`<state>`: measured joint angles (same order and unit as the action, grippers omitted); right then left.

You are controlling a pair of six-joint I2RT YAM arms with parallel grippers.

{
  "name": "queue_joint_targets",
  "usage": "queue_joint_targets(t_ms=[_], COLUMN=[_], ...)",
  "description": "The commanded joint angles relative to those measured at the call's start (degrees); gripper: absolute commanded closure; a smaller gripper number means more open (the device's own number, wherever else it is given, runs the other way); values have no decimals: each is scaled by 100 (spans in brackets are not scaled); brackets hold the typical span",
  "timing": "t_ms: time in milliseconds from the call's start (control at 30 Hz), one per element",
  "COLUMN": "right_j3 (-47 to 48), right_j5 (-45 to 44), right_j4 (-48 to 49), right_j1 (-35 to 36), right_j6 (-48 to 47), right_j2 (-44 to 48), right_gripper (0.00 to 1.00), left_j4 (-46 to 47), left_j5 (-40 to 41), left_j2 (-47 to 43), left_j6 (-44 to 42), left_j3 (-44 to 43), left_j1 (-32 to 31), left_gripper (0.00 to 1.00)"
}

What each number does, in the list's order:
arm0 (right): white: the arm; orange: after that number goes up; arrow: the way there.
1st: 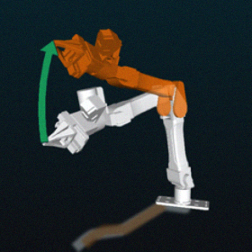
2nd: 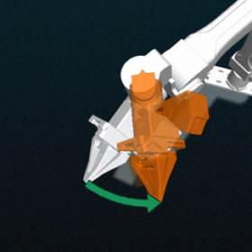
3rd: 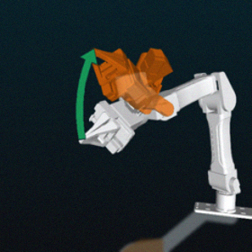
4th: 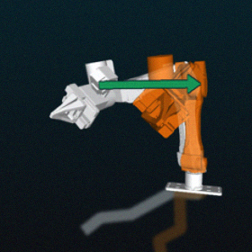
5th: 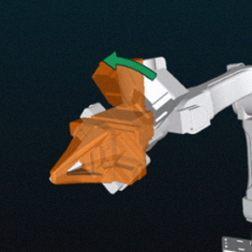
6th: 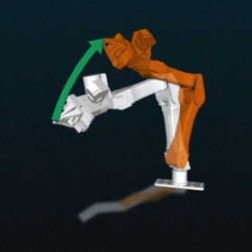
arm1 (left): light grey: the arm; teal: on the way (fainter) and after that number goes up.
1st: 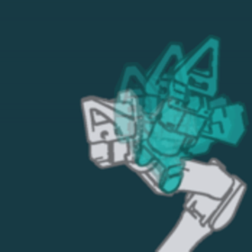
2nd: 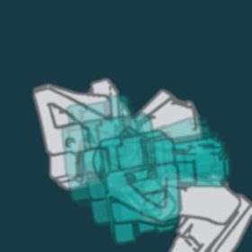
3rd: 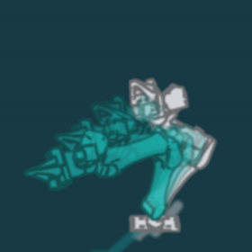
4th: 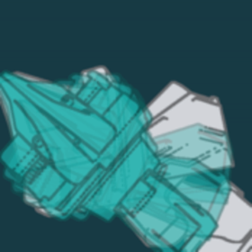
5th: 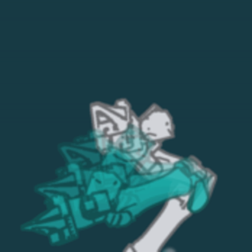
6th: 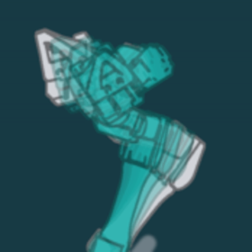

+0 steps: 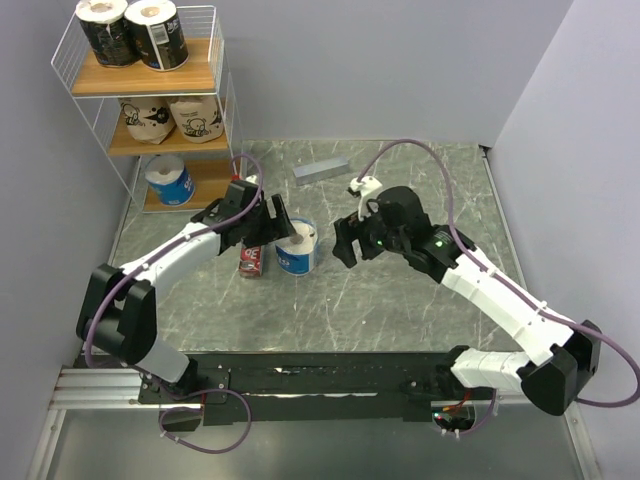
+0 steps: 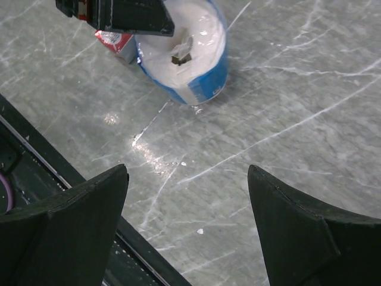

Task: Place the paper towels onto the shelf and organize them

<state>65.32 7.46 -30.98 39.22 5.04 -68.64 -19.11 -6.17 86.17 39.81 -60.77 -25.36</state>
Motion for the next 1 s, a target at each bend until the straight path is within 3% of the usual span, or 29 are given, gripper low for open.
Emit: queue_joint_targets(t_ms=[0, 367, 600, 767, 967], right_j3=[-159, -292, -274, -265, -204], right_j5=[159, 45, 27, 53, -43], right_j4=[400, 365, 338, 330, 251], right_j1=[-204, -371, -503, -503, -521], right_j6=[-12, -117, -161, -152, -196], right_j2=[325, 466, 589, 598, 659], right_gripper=[12, 11, 11, 11, 11], left_j4=[312, 101, 232, 189, 338], left_j5=[178, 503, 530, 416, 319], left_j2=[189, 681, 419, 392, 444], left_j6=[167, 79, 79, 88, 158], left_j3=[-198, -506, -435, -506, -374], left_j1=[-82, -381, -408, -408, -417], left_gripper=[11, 27, 51, 55, 52])
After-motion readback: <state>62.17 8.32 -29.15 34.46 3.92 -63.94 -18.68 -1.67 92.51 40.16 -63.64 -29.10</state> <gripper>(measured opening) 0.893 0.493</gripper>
